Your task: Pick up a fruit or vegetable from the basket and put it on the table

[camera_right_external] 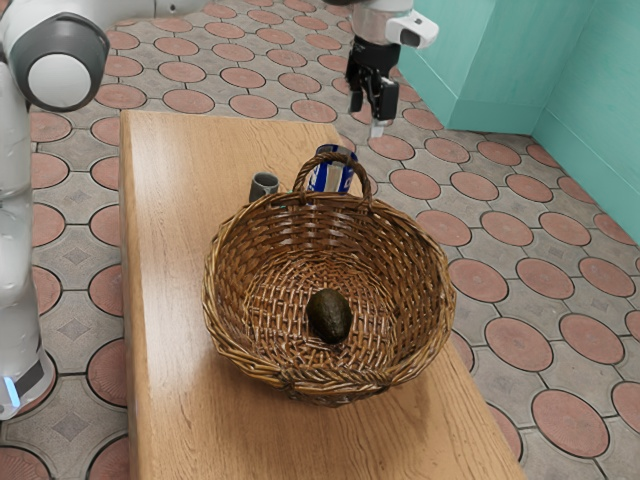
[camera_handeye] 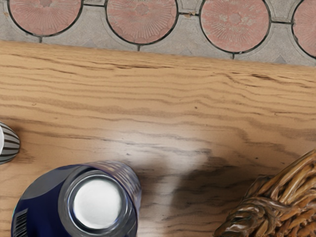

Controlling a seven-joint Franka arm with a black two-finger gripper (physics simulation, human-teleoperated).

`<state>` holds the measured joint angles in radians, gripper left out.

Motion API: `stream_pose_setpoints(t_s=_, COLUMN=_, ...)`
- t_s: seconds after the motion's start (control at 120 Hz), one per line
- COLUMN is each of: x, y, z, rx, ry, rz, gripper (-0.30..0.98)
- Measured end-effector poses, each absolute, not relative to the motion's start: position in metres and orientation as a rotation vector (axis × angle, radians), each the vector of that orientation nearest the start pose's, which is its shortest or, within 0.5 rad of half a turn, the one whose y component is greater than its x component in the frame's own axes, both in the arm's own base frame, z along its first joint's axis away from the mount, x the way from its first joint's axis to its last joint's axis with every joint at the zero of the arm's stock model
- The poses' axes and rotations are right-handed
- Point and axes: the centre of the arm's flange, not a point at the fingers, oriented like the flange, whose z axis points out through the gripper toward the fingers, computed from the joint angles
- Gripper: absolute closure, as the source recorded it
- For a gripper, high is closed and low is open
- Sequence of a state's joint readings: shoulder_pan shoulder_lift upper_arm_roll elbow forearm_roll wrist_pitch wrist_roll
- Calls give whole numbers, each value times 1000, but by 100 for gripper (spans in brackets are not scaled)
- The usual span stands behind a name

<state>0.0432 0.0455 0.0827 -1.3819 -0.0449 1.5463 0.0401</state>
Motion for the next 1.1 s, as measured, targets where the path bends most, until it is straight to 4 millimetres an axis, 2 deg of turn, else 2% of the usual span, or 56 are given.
stream_pose_setpoints(t_s=0.242, x=564, y=50, z=691, rx=-3172, ry=-37, rz=-207, gripper=0)
stream_pose_setpoints(t_s=0.308, x=565, y=36, z=696, rx=-3175, ry=17, rz=-226, gripper=0)
stream_pose_setpoints(t_s=0.375, x=568, y=0, z=695, rx=-3181, ry=131, rz=-220, gripper=0)
stream_pose_setpoints(t_s=0.517, x=565, y=-113, z=681, rx=-3169, ry=465, rz=-177, gripper=0)
stream_pose_setpoints(t_s=0.575, x=563, y=-141, z=675, rx=-3159, ry=548, rz=-158, gripper=0)
stream_pose_setpoints(t_s=0.625, x=563, y=-156, z=668, rx=-3153, ry=592, rz=-136, gripper=0)
stream_pose_setpoints(t_s=0.683, x=564, y=-163, z=662, rx=-3150, ry=615, rz=-119, gripper=0)
stream_pose_setpoints(t_s=0.817, x=564, y=-164, z=657, rx=-3146, ry=627, rz=-101, gripper=0)
stream_pose_setpoints(t_s=0.858, x=563, y=-164, z=650, rx=-3141, ry=629, rz=-85, gripper=0)
stream_pose_setpoints(t_s=0.983, x=543, y=-165, z=612, rx=-3092, ry=645, rz=-58, gripper=0)
stream_pose_setpoints(t_s=1.1, x=530, y=-167, z=600, rx=-3059, ry=669, rz=-110, gripper=0)
